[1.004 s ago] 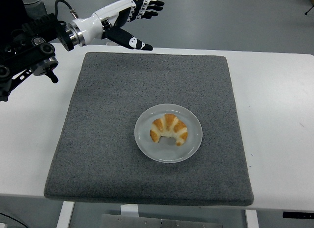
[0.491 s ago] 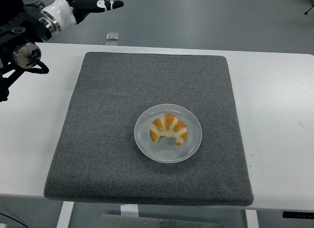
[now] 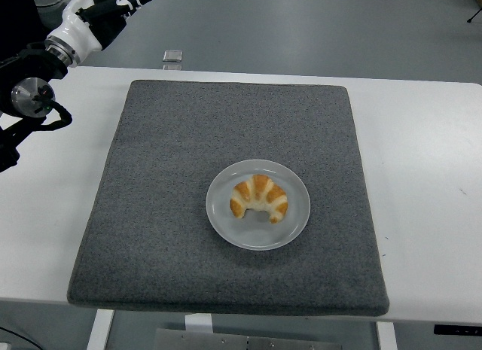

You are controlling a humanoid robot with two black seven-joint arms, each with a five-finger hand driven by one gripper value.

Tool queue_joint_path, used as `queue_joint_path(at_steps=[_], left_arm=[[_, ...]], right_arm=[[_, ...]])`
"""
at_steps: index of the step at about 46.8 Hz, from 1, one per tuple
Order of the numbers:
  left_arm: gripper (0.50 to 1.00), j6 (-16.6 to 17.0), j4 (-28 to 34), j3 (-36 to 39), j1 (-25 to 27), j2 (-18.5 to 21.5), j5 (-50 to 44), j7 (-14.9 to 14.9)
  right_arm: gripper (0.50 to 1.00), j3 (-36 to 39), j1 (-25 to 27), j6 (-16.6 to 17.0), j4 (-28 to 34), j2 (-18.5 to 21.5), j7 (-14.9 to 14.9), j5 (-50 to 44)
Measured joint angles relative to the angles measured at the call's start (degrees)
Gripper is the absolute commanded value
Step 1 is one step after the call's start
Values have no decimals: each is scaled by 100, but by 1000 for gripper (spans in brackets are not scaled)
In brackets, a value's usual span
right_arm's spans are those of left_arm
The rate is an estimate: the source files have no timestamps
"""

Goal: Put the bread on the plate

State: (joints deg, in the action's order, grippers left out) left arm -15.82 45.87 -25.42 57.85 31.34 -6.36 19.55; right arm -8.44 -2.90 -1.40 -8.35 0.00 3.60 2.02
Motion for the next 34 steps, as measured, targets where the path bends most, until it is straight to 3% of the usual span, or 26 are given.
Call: queue_joint_path(at_steps=[13,25,34], left_arm=[[992,47,-4,-124,-182,-5,-295,14],[992,380,-8,-148,-261,-5,-296,7],[994,401,-1,-148,-273,-7,-296,4]], right_arm=[[930,0,0,-2,0,0,0,0],[932,0,0,-2,0,0,0,0],[930,0,0,-2,0,0,0,6]])
